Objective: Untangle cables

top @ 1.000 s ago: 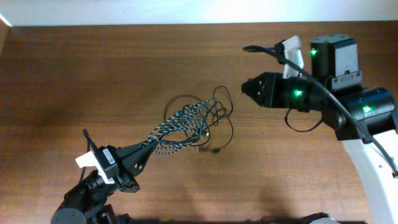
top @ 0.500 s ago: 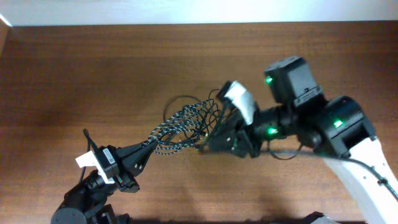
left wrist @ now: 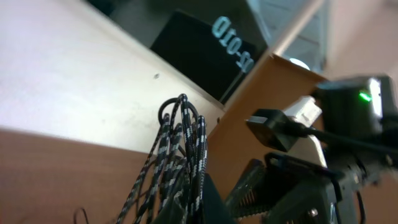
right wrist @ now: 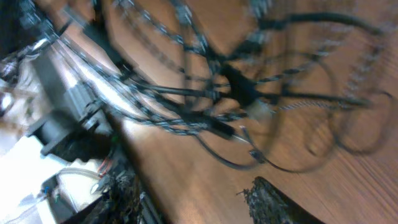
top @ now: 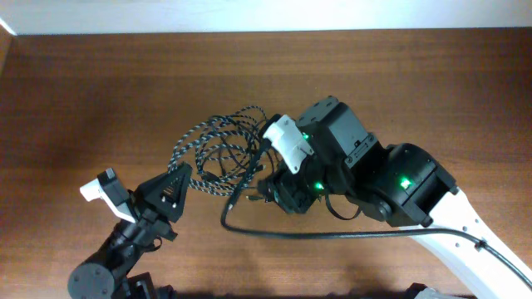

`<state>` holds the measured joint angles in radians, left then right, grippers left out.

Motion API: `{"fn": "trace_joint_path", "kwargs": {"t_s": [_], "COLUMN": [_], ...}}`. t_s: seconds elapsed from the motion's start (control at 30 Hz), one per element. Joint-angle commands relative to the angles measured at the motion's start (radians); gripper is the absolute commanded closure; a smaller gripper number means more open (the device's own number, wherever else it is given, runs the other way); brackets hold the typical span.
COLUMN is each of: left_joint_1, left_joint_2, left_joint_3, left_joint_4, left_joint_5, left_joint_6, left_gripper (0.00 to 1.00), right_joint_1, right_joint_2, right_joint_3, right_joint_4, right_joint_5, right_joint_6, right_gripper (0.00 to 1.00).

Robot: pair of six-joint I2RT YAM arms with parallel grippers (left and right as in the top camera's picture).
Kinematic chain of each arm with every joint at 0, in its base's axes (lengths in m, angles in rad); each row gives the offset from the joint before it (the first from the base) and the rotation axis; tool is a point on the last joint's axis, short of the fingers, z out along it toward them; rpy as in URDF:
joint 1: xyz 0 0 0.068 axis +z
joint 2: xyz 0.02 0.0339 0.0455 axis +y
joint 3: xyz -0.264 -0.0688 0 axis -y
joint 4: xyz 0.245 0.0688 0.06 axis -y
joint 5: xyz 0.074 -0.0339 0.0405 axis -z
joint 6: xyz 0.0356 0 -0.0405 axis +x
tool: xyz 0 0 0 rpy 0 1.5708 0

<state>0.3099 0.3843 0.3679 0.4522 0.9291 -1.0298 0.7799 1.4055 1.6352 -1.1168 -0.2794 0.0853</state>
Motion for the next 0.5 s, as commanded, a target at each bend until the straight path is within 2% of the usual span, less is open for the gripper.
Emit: {"fn": "trace_joint_path", "kwargs": {"t_s": [0.0,0.07,0.2,0.33,0.37,0.4,0.47], "left_joint_1": [0.001,0.001,0.001,0.001,0.001,0.001,0.001], "left_joint_2": [-0.004,-0.004,-0.004,-0.004,-0.004,-0.004,-0.004], "left_joint_3": [0.007,0.007,0.007,0.007,0.007,0.007,0.007], "left_joint_4": [0.003,0.011,0.025,0.138,0.138,0.138,0.138], "left_joint_5": [-0.062,-0.045,-0.024,-0.002,0.011,0.026,0.063], "left_joint_6": [-0.142,-0.175,-0.206,-0.216,-0.216,-0.216,-0.214], "left_gripper": [1.00,1.00,1.00,1.00,1.00,1.00,1.00], "right_joint_1": [0.005,0.004,0.005,0.005,0.005,0.004,-0.003], "right_joint_2": [0.000,0.000,0.026,0.074,0.075,0.075,0.073], "right_joint_3": [0.003,0.003,0.002,0.002,0.002,0.002,0.003], "right_joint_4": [0.031,0.069,0.088,0.094,0.101,0.108,0.104], "right_joint_5": [0.189,0.191,0.205,0.181,0.181,0.222,0.415], "right_joint_6": [0.087,0.062,0.062,0.062,0.061,0.061,0.068], "right_gripper": [0.42,0.43,0.56,0.69,0.80,0.96,0.96]}}
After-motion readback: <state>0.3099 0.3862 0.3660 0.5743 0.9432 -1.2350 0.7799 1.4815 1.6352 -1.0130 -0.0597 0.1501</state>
